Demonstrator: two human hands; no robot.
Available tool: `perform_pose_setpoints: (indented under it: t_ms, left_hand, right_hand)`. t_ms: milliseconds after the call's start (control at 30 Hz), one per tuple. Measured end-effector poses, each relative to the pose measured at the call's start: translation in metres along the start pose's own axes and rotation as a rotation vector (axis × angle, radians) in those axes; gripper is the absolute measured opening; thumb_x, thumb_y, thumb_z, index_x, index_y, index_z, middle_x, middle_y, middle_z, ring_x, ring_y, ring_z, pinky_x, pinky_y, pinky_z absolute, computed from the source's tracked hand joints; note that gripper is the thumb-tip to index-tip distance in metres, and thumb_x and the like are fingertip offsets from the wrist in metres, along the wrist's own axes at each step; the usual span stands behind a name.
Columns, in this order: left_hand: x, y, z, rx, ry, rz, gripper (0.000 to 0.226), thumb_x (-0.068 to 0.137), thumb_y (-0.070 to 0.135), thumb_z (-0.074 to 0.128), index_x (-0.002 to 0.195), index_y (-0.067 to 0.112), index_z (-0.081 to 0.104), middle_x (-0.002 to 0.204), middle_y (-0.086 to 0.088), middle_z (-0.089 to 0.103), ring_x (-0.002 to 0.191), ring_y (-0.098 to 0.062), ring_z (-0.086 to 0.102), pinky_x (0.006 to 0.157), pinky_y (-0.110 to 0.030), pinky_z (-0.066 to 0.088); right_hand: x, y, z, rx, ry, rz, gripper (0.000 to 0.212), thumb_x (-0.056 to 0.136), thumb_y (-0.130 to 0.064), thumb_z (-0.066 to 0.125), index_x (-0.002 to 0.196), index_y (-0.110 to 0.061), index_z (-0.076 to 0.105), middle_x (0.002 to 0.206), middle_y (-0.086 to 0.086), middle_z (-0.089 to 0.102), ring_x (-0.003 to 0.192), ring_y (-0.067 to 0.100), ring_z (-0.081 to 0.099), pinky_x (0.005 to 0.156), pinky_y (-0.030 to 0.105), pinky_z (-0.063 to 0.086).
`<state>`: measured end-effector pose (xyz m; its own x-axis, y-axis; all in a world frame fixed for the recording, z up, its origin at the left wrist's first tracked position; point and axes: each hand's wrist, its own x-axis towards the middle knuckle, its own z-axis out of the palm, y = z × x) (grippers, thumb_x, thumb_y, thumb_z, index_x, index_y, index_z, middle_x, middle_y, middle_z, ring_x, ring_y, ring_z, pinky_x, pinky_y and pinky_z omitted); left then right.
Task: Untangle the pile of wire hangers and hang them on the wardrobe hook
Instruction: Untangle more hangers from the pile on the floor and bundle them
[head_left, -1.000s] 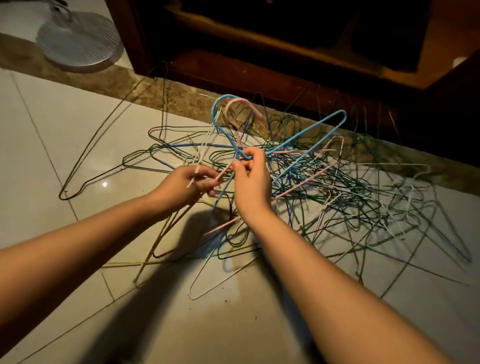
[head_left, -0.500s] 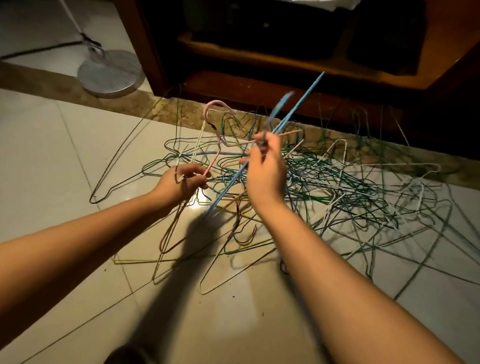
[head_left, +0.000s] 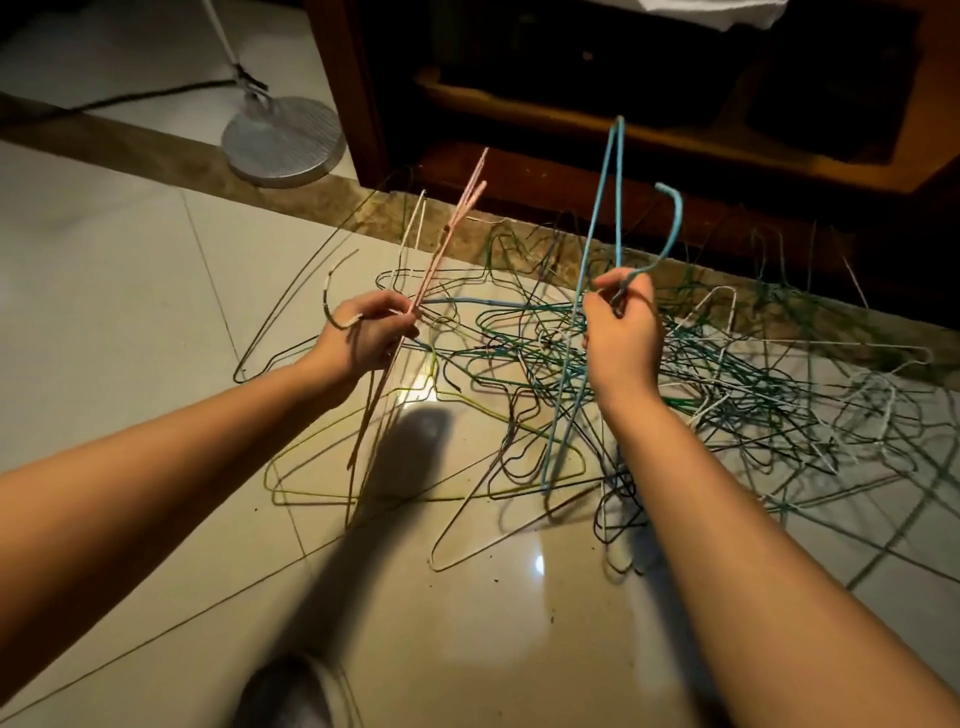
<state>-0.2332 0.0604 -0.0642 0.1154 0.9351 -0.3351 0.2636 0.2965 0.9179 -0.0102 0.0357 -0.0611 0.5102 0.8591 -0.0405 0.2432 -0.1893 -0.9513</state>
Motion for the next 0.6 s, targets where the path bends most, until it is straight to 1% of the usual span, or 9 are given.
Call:
perform_pose_setpoints:
  t_ms: [33, 133, 233, 300, 367, 433, 600]
  left_hand:
    - [0.000, 0.002, -0.003, -0.009, 0.013, 0.012, 0.014, 0.093, 0.009, 0.049, 0.084, 0.016, 0.057, 0.084, -0.005, 0.057, 0.073, -0.014, 0.051, 0.058, -0.023, 0.037]
    - [0.002, 0.003, -0.017, 0.006, 0.056, 0.041, 0.015, 0.095, 0.012, 0.047, 0.085, 0.017, 0.057, 0.078, -0.002, 0.055, 0.062, -0.010, 0.044, 0.054, -0.020, 0.034]
    - [0.005, 0.003, -0.033, 0.083, 0.128, 0.058, 0.014, 0.095, 0.015, 0.048, 0.087, 0.020, 0.058, 0.078, 0.000, 0.056, 0.062, -0.008, 0.046, 0.053, -0.020, 0.037]
    - [0.004, 0.005, -0.042, 0.116, 0.172, 0.085, 0.014, 0.095, 0.014, 0.048, 0.086, 0.021, 0.058, 0.078, 0.001, 0.057, 0.060, 0.000, 0.051, 0.051, -0.015, 0.039]
    - [0.002, 0.007, -0.049, 0.127, 0.195, 0.121, 0.012, 0.093, 0.012, 0.049, 0.087, 0.018, 0.058, 0.077, 0.000, 0.056, 0.054, 0.008, 0.051, 0.048, -0.009, 0.039]
    - [-0.001, 0.009, -0.052, 0.118, 0.197, 0.137, 0.009, 0.093, 0.010, 0.050, 0.089, 0.013, 0.058, 0.077, -0.001, 0.055, 0.053, 0.010, 0.051, 0.049, -0.009, 0.039]
    - [-0.009, 0.022, -0.042, 0.123, 0.136, 0.203, 0.009, 0.092, 0.012, 0.052, 0.088, 0.012, 0.060, 0.076, 0.000, 0.056, 0.054, 0.008, 0.052, 0.050, -0.005, 0.037]
  right_hand:
    - [-0.001, -0.002, 0.001, 0.013, -0.004, -0.009, 0.024, 0.089, -0.017, 0.052, 0.074, -0.033, 0.044, 0.070, -0.011, 0.051, 0.065, 0.016, 0.048, 0.063, 0.035, 0.042]
    - [-0.004, -0.006, 0.004, 0.080, -0.040, -0.033, 0.019, 0.092, -0.023, 0.050, 0.075, -0.031, 0.047, 0.070, -0.007, 0.052, 0.062, 0.014, 0.047, 0.063, 0.037, 0.042]
    - [-0.006, -0.008, 0.008, 0.119, -0.075, -0.006, 0.021, 0.097, -0.026, 0.043, 0.077, -0.027, 0.049, 0.071, -0.009, 0.053, 0.061, 0.005, 0.049, 0.064, 0.028, 0.043]
    - [-0.007, -0.008, 0.010, 0.162, -0.061, 0.005, 0.026, 0.099, -0.024, 0.040, 0.074, -0.026, 0.048, 0.070, -0.008, 0.054, 0.062, 0.004, 0.049, 0.066, 0.024, 0.043]
    - [-0.007, -0.008, 0.012, 0.180, -0.057, 0.008, 0.028, 0.100, -0.022, 0.038, 0.073, -0.025, 0.046, 0.070, -0.006, 0.054, 0.063, 0.004, 0.050, 0.069, 0.024, 0.044]
    - [-0.008, -0.008, 0.015, 0.181, -0.080, 0.007, 0.028, 0.100, -0.021, 0.038, 0.074, -0.023, 0.046, 0.071, -0.005, 0.054, 0.064, 0.005, 0.050, 0.071, 0.024, 0.044]
    - [-0.012, -0.016, 0.025, 0.215, -0.130, 0.026, 0.026, 0.100, -0.019, 0.039, 0.076, -0.025, 0.048, 0.072, -0.005, 0.056, 0.065, 0.007, 0.050, 0.068, 0.023, 0.044]
